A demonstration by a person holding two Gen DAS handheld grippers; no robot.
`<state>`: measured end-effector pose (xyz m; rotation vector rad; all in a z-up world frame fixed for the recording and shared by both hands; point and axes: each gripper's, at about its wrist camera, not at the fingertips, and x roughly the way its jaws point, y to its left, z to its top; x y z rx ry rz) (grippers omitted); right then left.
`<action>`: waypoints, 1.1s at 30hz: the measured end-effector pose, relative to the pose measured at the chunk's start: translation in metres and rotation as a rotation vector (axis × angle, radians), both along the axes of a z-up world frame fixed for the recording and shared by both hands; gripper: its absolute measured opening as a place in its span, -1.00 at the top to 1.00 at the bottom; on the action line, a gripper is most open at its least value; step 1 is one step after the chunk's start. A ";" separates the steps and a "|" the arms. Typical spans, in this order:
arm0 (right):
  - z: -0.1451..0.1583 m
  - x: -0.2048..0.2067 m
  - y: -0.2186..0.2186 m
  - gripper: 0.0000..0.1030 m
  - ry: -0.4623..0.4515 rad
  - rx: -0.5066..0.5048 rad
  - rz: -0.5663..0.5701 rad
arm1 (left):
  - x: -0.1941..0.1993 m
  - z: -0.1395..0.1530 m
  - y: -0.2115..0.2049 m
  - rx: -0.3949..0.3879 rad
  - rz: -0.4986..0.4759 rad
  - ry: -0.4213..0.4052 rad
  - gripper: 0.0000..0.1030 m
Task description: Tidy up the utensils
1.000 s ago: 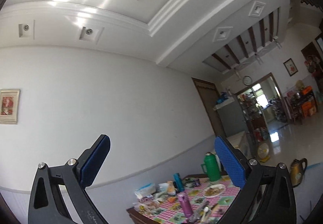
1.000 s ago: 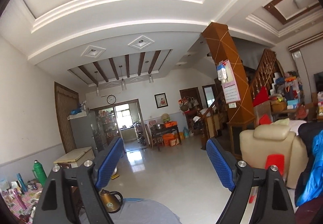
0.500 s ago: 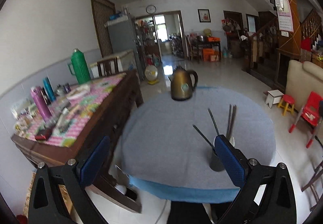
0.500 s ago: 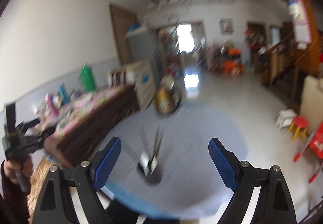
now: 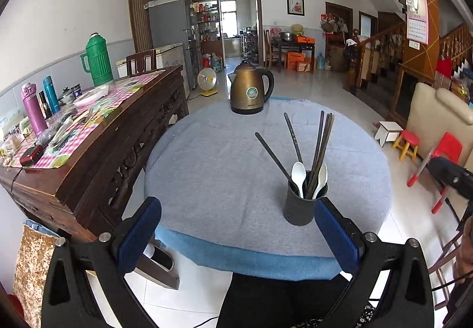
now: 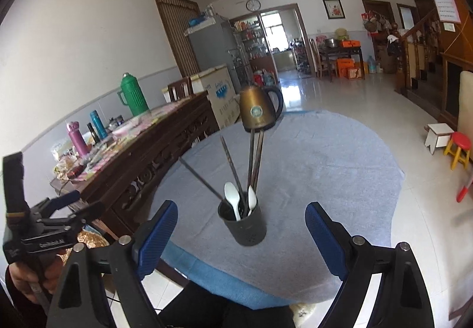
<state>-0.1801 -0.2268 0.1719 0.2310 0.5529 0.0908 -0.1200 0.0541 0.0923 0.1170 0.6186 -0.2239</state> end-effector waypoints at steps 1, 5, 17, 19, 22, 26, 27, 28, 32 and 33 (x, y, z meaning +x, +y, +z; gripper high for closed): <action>0.004 -0.001 -0.004 -0.75 -0.012 -0.009 -0.014 | -0.016 -0.005 0.001 -0.001 0.004 0.001 -0.99; 0.001 0.003 -0.007 -0.75 -0.011 -0.003 -0.032 | -0.019 -0.009 0.002 -0.010 0.016 -0.011 -0.99; -0.054 0.034 0.013 -0.75 0.038 -0.028 0.003 | 0.016 -0.063 -0.023 0.011 0.020 0.126 -0.99; -0.058 0.038 0.015 -0.75 0.031 -0.039 0.002 | 0.021 -0.064 -0.028 0.022 0.033 0.119 -0.99; -0.061 0.044 0.015 -0.75 0.008 -0.033 -0.009 | 0.026 -0.066 -0.037 0.055 0.052 0.093 -0.99; -0.068 0.054 0.016 -0.75 0.017 -0.055 -0.026 | 0.034 -0.072 -0.045 0.089 0.076 0.084 -0.99; -0.071 0.058 0.016 -0.75 0.028 -0.069 -0.038 | 0.036 -0.075 -0.047 0.096 0.085 0.088 -0.99; -0.074 0.062 0.016 -0.75 0.042 -0.078 -0.045 | 0.038 -0.077 -0.047 0.100 0.088 0.092 -0.99; -0.085 0.073 0.009 -0.75 0.075 -0.051 -0.060 | 0.047 -0.084 -0.049 0.128 0.112 0.106 -0.99; -0.087 0.076 0.008 -0.75 0.080 -0.046 -0.065 | 0.049 -0.085 -0.050 0.135 0.117 0.105 -0.99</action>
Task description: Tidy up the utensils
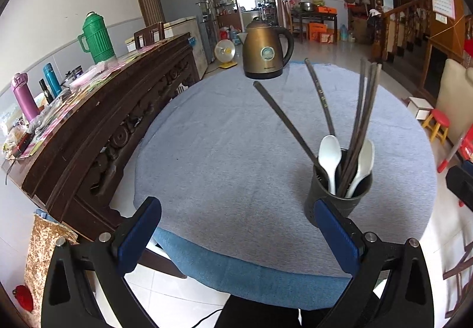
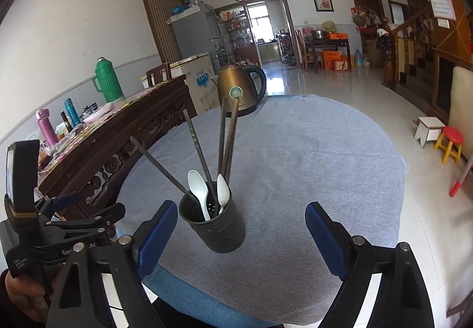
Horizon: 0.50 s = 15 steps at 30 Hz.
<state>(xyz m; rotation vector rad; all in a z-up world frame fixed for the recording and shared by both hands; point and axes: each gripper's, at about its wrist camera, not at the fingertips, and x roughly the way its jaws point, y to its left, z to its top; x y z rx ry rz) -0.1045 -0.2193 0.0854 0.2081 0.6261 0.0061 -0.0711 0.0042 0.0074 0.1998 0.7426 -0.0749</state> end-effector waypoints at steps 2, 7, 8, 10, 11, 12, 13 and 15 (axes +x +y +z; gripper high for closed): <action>-0.002 0.003 -0.002 -0.75 0.006 0.005 -0.004 | 0.003 -0.001 0.000 0.008 0.004 0.001 -0.99; -0.003 0.007 0.002 -0.75 0.013 0.000 -0.007 | 0.006 -0.001 0.001 0.017 0.013 -0.014 -0.99; -0.003 0.008 0.003 -0.75 0.014 -0.001 -0.006 | 0.006 -0.001 0.002 0.018 0.014 -0.018 -0.99; -0.004 0.011 0.006 -0.75 0.018 -0.010 -0.008 | 0.007 -0.002 0.004 0.021 0.021 -0.022 -0.99; -0.004 0.012 0.007 -0.75 0.021 -0.014 -0.012 | 0.008 -0.002 0.004 0.024 0.024 -0.024 -0.99; -0.004 0.013 0.008 -0.75 0.024 -0.016 -0.015 | 0.008 -0.002 0.005 0.035 0.032 -0.031 -0.99; -0.005 0.014 0.009 -0.75 0.026 -0.016 -0.017 | 0.008 -0.002 0.005 0.042 0.034 -0.037 -0.99; -0.005 0.015 0.011 -0.75 0.028 -0.021 -0.024 | 0.008 -0.002 0.006 0.043 0.026 -0.046 -0.99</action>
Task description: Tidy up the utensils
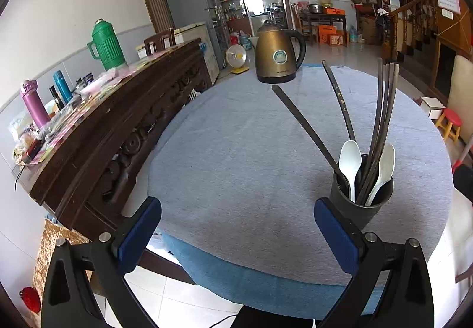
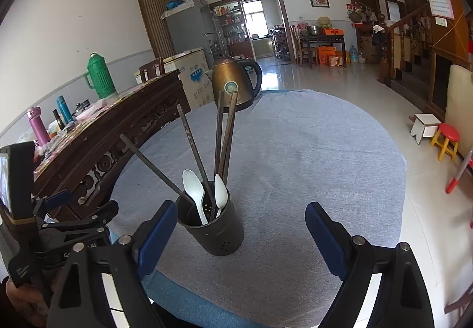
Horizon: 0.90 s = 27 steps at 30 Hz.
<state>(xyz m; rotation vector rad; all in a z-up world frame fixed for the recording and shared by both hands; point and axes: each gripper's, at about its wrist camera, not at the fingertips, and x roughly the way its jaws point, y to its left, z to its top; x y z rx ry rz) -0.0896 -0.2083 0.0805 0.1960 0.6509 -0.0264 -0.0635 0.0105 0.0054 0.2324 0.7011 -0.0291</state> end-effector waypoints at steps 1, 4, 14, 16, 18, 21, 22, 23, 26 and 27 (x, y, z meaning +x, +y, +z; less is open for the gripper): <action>0.000 0.001 0.002 -0.75 0.003 -0.003 -0.002 | 0.000 0.000 0.002 -0.009 -0.005 0.001 -0.99; 0.000 0.003 0.006 -0.75 0.008 -0.014 -0.008 | 0.001 -0.002 0.005 -0.019 -0.009 0.008 -0.99; -0.002 0.007 0.017 -0.75 0.037 -0.048 -0.044 | 0.007 -0.010 0.017 -0.060 -0.009 0.027 -0.99; -0.003 0.008 0.020 -0.75 0.045 -0.055 -0.048 | 0.009 -0.012 0.022 -0.079 -0.006 0.034 -0.99; -0.004 0.010 0.024 -0.75 0.051 -0.066 -0.049 | 0.011 -0.014 0.028 -0.097 0.003 0.043 -0.99; -0.003 0.013 0.032 -0.75 0.053 -0.090 -0.048 | 0.015 -0.016 0.035 -0.119 0.012 0.052 -0.99; -0.002 0.013 0.034 -0.75 0.051 -0.096 -0.047 | 0.015 -0.016 0.037 -0.123 0.014 0.052 -0.99; -0.001 0.014 0.035 -0.75 0.051 -0.100 -0.047 | 0.016 -0.016 0.039 -0.127 0.015 0.051 -0.99; 0.001 0.017 0.040 -0.75 0.052 -0.106 -0.048 | 0.018 -0.017 0.046 -0.134 0.014 0.055 -0.99; 0.001 0.018 0.043 -0.75 0.053 -0.107 -0.046 | 0.018 -0.017 0.047 -0.135 0.014 0.055 -0.99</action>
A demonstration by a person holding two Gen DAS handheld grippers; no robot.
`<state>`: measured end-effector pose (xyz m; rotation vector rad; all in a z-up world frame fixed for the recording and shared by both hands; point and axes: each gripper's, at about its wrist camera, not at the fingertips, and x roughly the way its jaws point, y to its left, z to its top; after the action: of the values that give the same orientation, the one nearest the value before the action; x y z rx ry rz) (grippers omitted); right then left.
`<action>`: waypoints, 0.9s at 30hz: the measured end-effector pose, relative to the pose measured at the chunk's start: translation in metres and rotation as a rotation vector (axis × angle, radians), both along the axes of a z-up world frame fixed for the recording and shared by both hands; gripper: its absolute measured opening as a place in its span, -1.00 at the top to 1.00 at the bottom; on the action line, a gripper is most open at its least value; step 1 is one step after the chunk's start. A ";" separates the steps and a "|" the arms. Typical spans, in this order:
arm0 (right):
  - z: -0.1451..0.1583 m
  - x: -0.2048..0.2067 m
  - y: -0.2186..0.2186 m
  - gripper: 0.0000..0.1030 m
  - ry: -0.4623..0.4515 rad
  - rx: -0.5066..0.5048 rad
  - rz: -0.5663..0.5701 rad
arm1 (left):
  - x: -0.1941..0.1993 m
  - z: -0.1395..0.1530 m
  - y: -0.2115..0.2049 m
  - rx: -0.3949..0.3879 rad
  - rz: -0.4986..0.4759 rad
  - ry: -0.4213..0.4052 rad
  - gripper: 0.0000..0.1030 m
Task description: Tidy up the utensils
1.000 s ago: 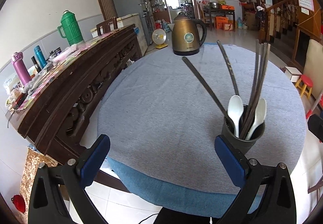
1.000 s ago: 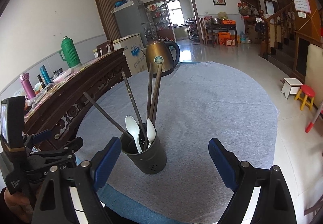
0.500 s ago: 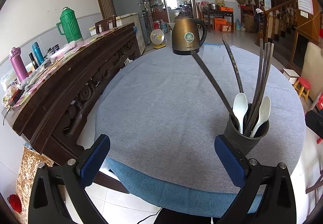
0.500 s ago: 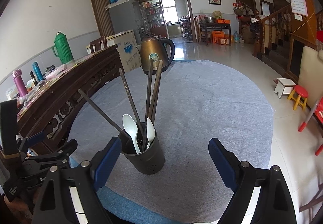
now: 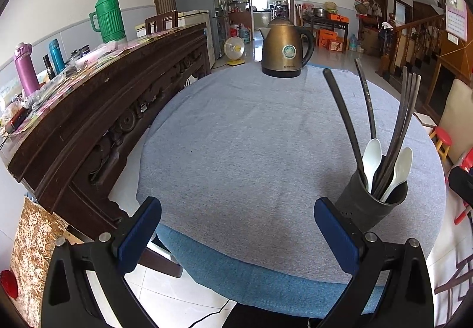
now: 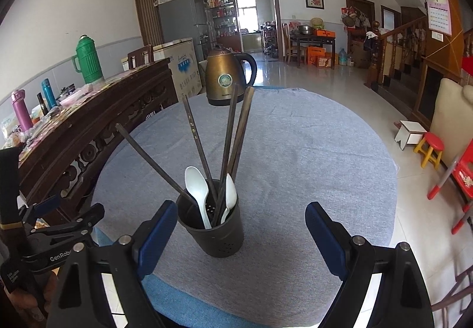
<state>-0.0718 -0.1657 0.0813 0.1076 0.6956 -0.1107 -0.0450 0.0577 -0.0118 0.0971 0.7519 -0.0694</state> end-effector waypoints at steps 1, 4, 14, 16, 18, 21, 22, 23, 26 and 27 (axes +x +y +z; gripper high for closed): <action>0.000 0.001 0.002 -0.75 0.002 -0.002 0.002 | 0.001 0.000 0.002 -0.002 0.003 0.000 -0.99; -0.004 0.005 0.009 -0.75 0.014 -0.007 0.013 | 0.002 -0.003 0.007 -0.017 0.009 0.005 -0.99; -0.010 0.012 0.013 -0.75 0.017 -0.001 0.035 | 0.002 -0.003 0.007 -0.009 0.002 0.011 -0.99; -0.013 0.012 0.011 -0.75 0.018 0.009 0.037 | 0.001 -0.003 0.005 0.000 0.005 0.010 -0.99; -0.017 0.012 0.009 -0.75 0.023 0.019 0.038 | 0.000 -0.003 0.002 0.011 0.005 0.010 -0.99; -0.019 0.011 0.002 -0.75 0.023 0.037 0.036 | -0.001 0.000 -0.003 0.025 0.005 0.007 -0.99; -0.019 0.010 -0.002 -0.75 0.018 0.045 0.033 | -0.001 0.001 -0.004 0.028 0.005 0.007 -0.99; -0.017 0.010 -0.004 -0.75 0.013 0.050 0.031 | -0.002 0.002 -0.007 0.033 0.003 0.003 -0.99; -0.013 0.008 -0.013 -0.75 -0.006 0.067 0.023 | -0.004 0.007 -0.013 0.057 0.000 -0.004 -0.99; -0.012 0.007 -0.017 -0.75 -0.011 0.074 0.020 | -0.005 0.008 -0.016 0.063 -0.001 -0.006 -0.99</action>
<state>-0.0644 -0.1823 0.0688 0.1720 0.6896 -0.0649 -0.0500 0.0416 -0.0041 0.1579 0.7487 -0.0465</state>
